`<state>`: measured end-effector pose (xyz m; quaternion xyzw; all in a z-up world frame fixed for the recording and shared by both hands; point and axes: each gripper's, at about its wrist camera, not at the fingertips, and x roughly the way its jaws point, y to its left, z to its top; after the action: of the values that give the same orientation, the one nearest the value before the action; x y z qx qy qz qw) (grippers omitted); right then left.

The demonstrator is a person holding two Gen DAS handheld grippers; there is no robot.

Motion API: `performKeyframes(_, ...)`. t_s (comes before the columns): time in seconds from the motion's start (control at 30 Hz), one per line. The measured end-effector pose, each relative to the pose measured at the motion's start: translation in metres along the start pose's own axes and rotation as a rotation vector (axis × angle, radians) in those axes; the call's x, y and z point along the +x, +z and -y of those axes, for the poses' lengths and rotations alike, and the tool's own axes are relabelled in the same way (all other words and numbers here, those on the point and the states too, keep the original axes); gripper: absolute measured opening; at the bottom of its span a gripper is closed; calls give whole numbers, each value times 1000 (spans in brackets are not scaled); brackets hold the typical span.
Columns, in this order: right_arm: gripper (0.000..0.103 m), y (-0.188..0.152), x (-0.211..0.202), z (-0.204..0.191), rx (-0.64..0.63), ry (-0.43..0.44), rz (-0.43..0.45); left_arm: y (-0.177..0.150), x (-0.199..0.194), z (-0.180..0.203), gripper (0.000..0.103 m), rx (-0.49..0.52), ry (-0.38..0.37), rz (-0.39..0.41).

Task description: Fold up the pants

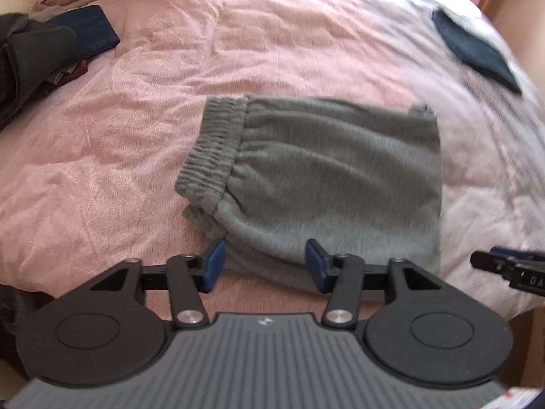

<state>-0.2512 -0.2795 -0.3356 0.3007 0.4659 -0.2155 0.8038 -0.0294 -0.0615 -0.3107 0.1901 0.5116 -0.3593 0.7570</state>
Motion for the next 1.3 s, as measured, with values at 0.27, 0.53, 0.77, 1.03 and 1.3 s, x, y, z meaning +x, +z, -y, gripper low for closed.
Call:
performKeyframes(0.27, 54, 18, 37, 50, 155, 120, 36, 48, 57, -88, 82, -75, -220, 53)
performKeyframes(0.53, 59, 37, 91, 80, 379, 293, 43, 73, 153, -131, 82, -213, -555, -125)
performKeyframes(0.77, 59, 47, 124, 89, 473, 416, 79, 76, 191, -130, 85, -246, -709, -148)
performKeyframes(1.03, 40, 52, 127, 81, 430, 414, 76, 76, 182, -112, 61, -188, -660, -85)
performKeyframes(1.3, 31, 63, 93, 63, 392, 375, 104, 88, 134, -92, 48, -160, -570, -40)
